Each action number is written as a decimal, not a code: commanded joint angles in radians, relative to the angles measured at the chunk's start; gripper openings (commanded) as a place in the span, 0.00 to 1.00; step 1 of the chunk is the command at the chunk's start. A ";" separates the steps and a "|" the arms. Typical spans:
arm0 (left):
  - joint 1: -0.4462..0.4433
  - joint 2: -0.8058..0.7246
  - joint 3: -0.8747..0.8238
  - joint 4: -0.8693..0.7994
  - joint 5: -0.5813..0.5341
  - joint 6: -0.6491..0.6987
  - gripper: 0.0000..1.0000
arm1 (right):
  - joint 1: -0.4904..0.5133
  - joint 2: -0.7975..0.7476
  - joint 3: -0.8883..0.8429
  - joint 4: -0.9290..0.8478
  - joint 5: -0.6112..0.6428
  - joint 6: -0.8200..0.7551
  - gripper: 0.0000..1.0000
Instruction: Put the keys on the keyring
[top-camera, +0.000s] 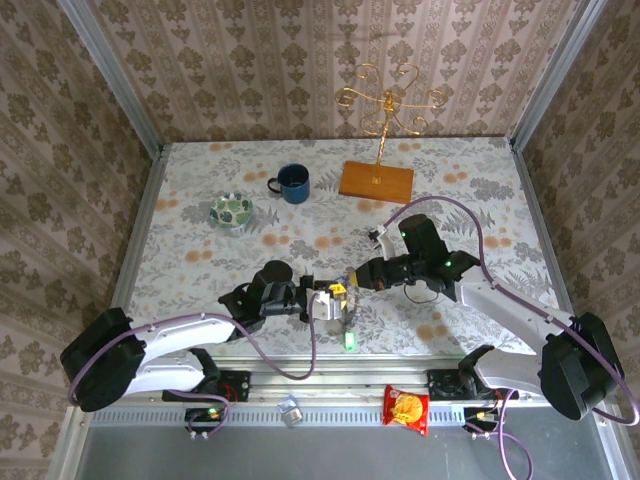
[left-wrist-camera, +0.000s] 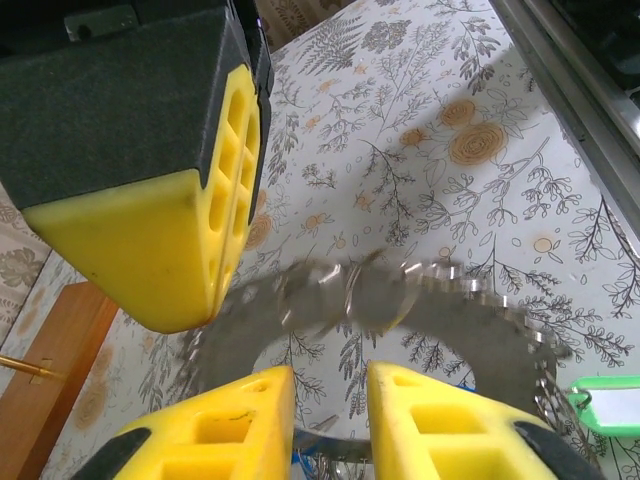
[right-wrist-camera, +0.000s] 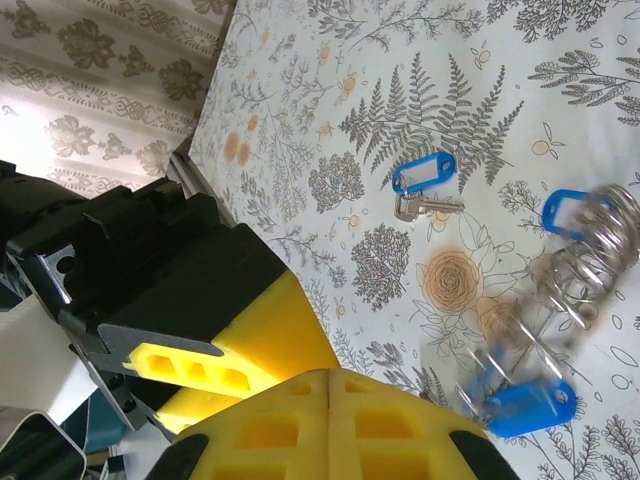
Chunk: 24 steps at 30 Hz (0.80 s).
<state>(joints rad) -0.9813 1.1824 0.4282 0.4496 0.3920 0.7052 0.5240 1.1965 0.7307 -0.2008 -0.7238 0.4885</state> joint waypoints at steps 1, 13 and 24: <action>-0.006 -0.026 -0.022 0.009 0.001 -0.022 0.20 | 0.007 0.011 0.012 0.000 0.004 -0.038 0.00; -0.001 -0.019 -0.051 0.095 -0.083 -0.076 0.22 | 0.005 -0.016 0.107 -0.383 0.470 -0.016 0.10; 0.009 -0.023 -0.115 0.321 -0.338 -0.243 0.26 | -0.033 -0.016 -0.001 -0.601 0.729 0.381 0.34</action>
<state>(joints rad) -0.9802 1.1751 0.3244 0.6800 0.1352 0.5312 0.4961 1.1942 0.7662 -0.7456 -0.0444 0.6830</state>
